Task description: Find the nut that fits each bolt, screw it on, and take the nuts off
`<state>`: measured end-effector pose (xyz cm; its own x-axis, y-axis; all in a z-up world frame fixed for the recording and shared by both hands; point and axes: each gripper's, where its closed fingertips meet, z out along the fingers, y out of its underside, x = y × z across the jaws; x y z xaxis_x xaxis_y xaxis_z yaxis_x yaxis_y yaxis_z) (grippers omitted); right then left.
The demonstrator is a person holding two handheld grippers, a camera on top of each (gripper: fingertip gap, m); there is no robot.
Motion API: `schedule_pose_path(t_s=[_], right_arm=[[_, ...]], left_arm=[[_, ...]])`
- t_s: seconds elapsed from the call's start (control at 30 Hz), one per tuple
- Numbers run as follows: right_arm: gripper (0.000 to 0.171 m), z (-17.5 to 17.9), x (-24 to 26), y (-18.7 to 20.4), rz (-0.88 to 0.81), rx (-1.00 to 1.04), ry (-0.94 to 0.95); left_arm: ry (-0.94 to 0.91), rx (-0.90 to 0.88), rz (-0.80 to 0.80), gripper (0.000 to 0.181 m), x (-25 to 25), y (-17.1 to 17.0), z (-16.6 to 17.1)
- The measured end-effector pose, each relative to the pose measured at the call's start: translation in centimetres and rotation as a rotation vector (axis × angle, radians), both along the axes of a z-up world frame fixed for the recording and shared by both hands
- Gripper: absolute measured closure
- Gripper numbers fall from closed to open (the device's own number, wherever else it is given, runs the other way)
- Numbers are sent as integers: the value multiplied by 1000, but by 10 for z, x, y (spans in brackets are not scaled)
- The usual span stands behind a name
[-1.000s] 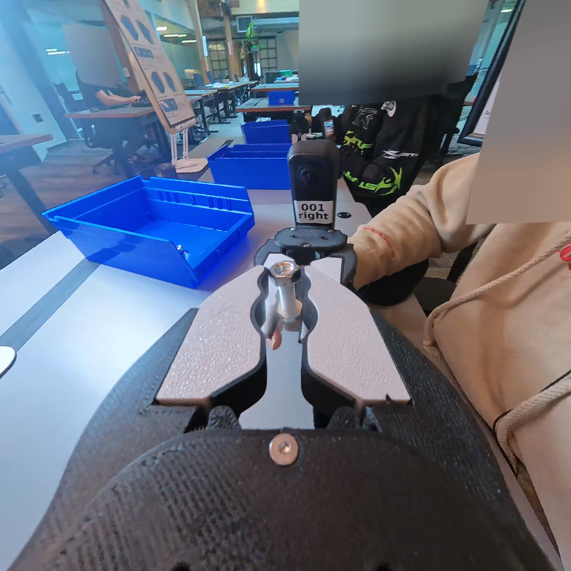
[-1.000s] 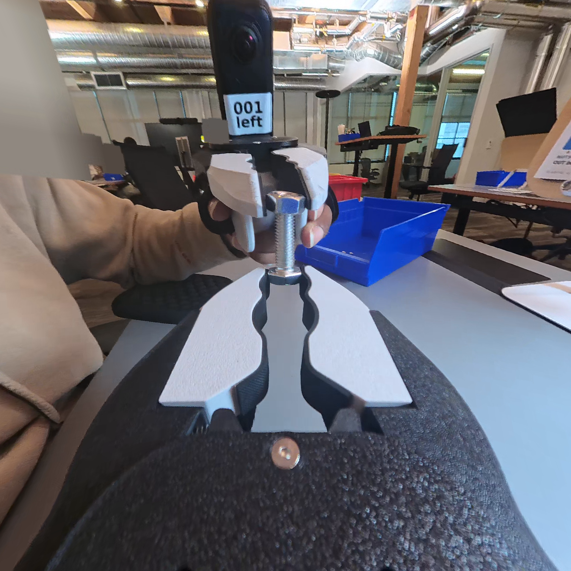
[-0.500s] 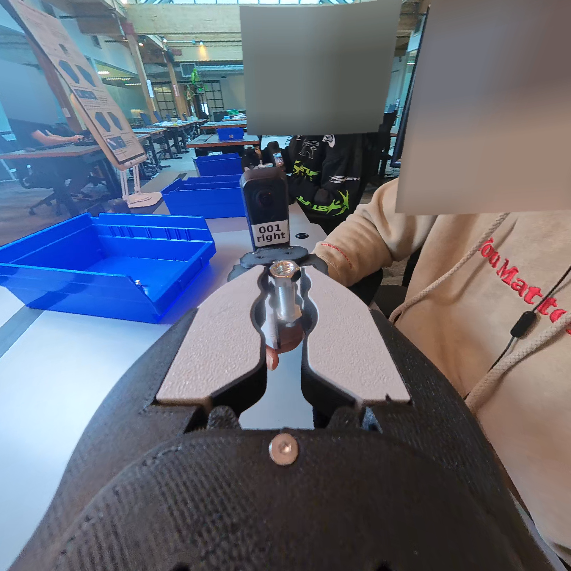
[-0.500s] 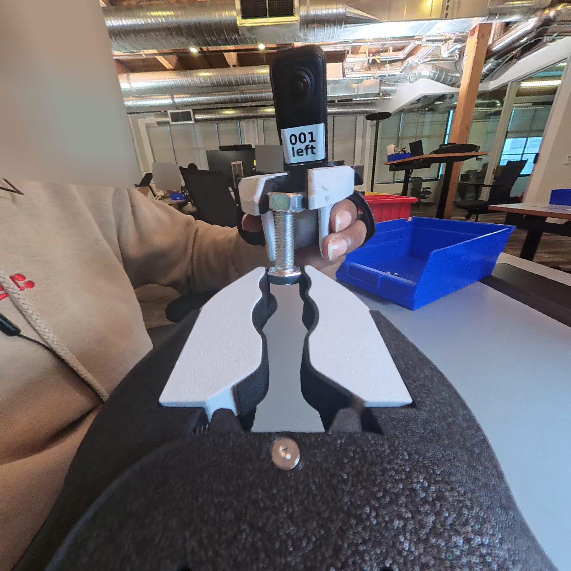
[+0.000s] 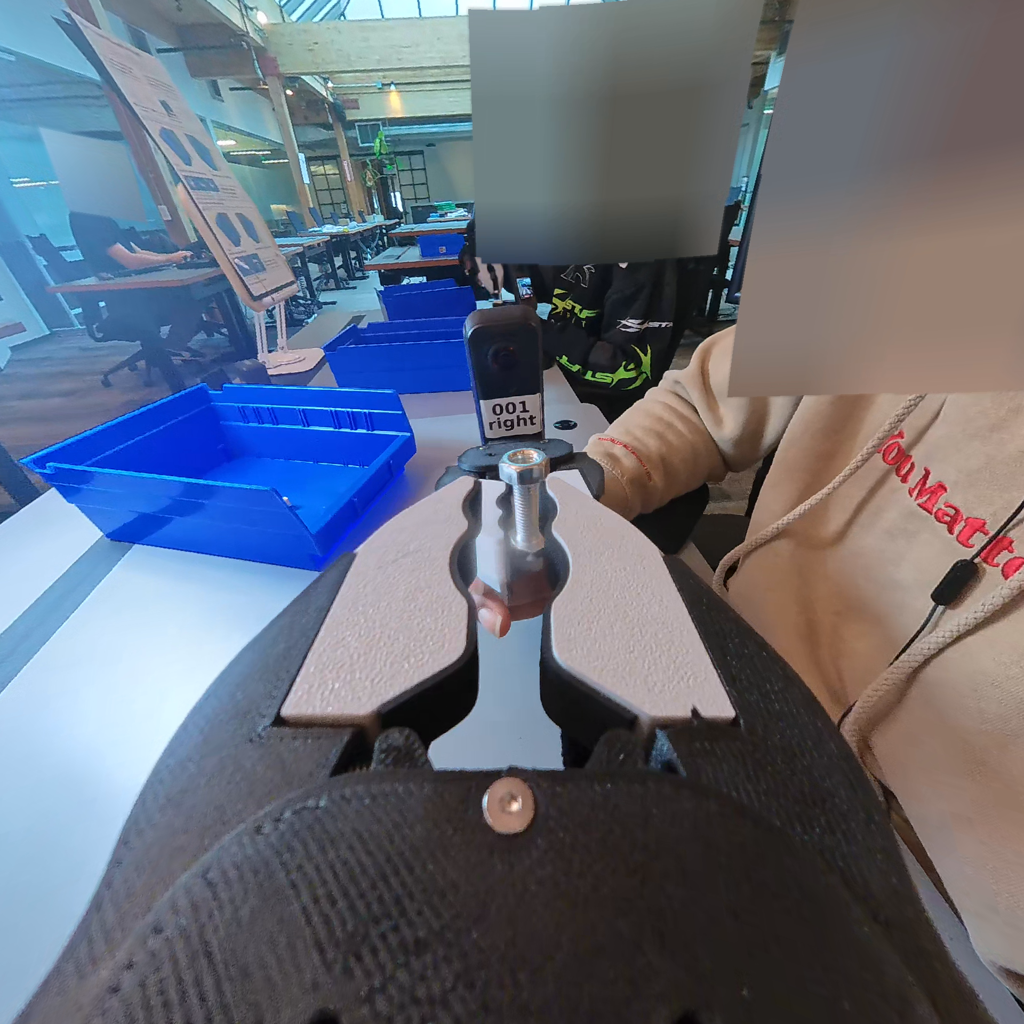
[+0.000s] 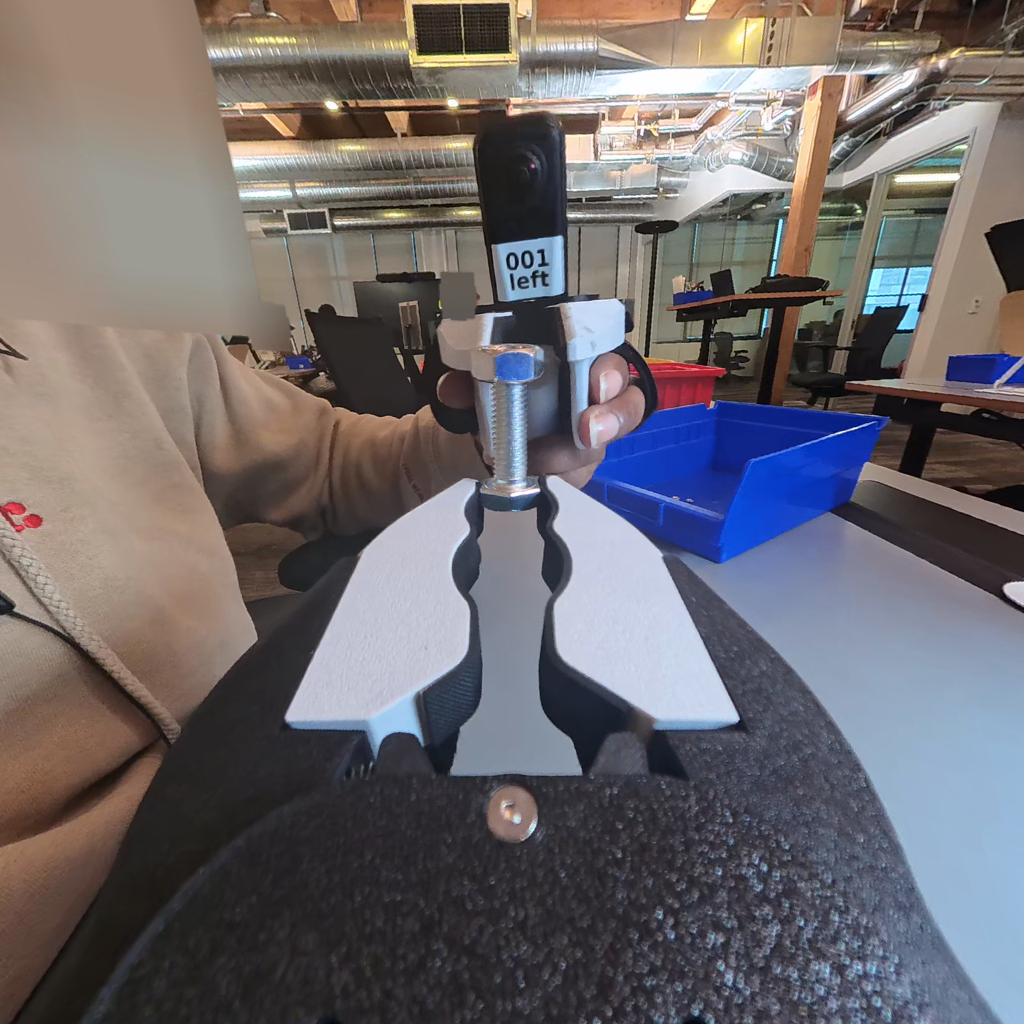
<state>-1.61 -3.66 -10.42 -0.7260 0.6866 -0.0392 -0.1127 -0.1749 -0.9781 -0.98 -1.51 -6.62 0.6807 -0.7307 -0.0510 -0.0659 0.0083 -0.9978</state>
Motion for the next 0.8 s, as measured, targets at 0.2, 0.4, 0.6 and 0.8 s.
schedule_pose_path(t_s=[0.2, 0.4, 0.6, 0.8], right_arm=[[153, -10, -13, 11, -106, 39, -50], [153, -11, -16, 16, -158, 57, -48], [153, -5, -14, 18, -144, 33, -27], [153, -11, -16, 16, -142, 40, -55]], left_arm=[[-14, -20, 85, 155, 1, 10, -3], [-14, -34, 141, 157, -5, 19, -9], [-23, -22, 154, 161, -11, 18, -7], [-35, -21, 132, 158, -8, 16, -9]])
